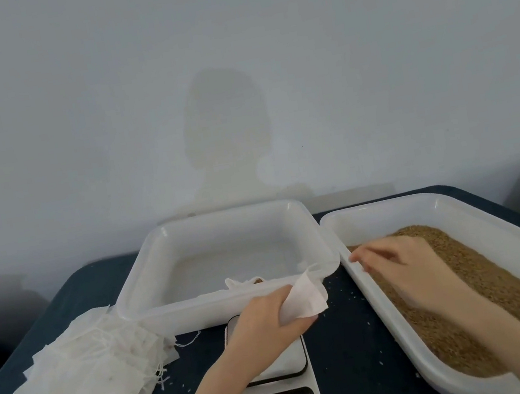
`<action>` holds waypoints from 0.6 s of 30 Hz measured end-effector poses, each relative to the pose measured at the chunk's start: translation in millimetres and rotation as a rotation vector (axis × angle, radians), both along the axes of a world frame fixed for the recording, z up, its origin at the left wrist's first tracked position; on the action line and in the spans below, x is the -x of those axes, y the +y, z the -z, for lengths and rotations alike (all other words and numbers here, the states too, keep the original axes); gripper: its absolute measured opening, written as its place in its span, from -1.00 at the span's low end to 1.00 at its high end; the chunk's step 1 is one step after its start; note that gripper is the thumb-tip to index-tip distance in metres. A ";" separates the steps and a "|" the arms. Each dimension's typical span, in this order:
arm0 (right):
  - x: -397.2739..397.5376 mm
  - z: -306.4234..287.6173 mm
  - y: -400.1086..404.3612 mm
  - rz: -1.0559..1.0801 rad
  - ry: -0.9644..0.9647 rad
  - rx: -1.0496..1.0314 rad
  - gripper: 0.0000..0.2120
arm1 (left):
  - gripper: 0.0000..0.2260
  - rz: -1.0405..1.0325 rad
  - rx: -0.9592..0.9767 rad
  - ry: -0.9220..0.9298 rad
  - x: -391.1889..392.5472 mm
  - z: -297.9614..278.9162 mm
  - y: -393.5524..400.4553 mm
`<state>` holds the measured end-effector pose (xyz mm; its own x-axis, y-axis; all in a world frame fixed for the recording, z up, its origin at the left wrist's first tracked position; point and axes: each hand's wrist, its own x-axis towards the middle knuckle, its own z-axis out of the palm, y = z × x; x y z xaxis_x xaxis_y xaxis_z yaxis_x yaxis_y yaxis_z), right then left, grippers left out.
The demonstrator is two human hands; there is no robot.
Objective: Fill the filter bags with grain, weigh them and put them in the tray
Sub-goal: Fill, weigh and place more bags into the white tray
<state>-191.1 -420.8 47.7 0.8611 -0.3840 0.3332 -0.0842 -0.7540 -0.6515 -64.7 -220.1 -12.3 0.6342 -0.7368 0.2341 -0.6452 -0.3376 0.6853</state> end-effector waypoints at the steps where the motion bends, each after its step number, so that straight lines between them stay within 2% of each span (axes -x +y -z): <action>1: 3.4 0.7 -17.6 0.056 0.003 0.020 -0.88 | -0.64 0.008 -0.010 -0.010 -0.5 -1.2 -3.4; 3: 11.7 7.7 -57.3 0.167 0.104 0.074 -0.90 | -0.70 0.014 -0.035 -0.032 -1.8 -3.6 -11.4; 4: 16.4 13.8 -78.2 0.230 0.232 0.155 -0.93 | -0.73 0.016 -0.045 -0.042 -2.2 -4.6 -16.0; 6: 28.2 28.2 -111.6 0.301 0.580 0.339 -0.74 | -0.78 0.023 -0.045 -0.048 -1.3 -5.8 -26.2; 8: 39.6 41.4 -130.7 0.259 0.832 0.372 -0.53 | -0.75 0.035 -0.054 -0.046 0.9 -4.3 -36.5; 9: 43.9 45.9 -134.4 0.225 0.897 0.347 -0.50 | -0.73 0.035 -0.065 -0.045 1.9 -2.8 -41.0; 12: 51.5 54.5 -138.8 0.150 0.938 0.293 -0.61 | -0.73 0.024 -0.066 -0.027 3.2 0.9 -52.2; 15: 53.0 57.2 -139.2 0.107 0.892 0.252 -0.65 | -0.72 0.034 -0.083 -0.005 5.3 1.4 -61.5; 18: 49.4 63.1 -137.5 0.084 0.839 0.296 -0.70 | -0.70 0.044 -0.098 -0.029 7.1 1.7 -65.9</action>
<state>-240.5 -558.3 -15.5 0.8390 -0.4549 -0.2986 -0.5081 -0.8513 -0.1306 -71.9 -286.1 -14.0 0.5951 -0.7839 0.1771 -0.6796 -0.3732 0.6315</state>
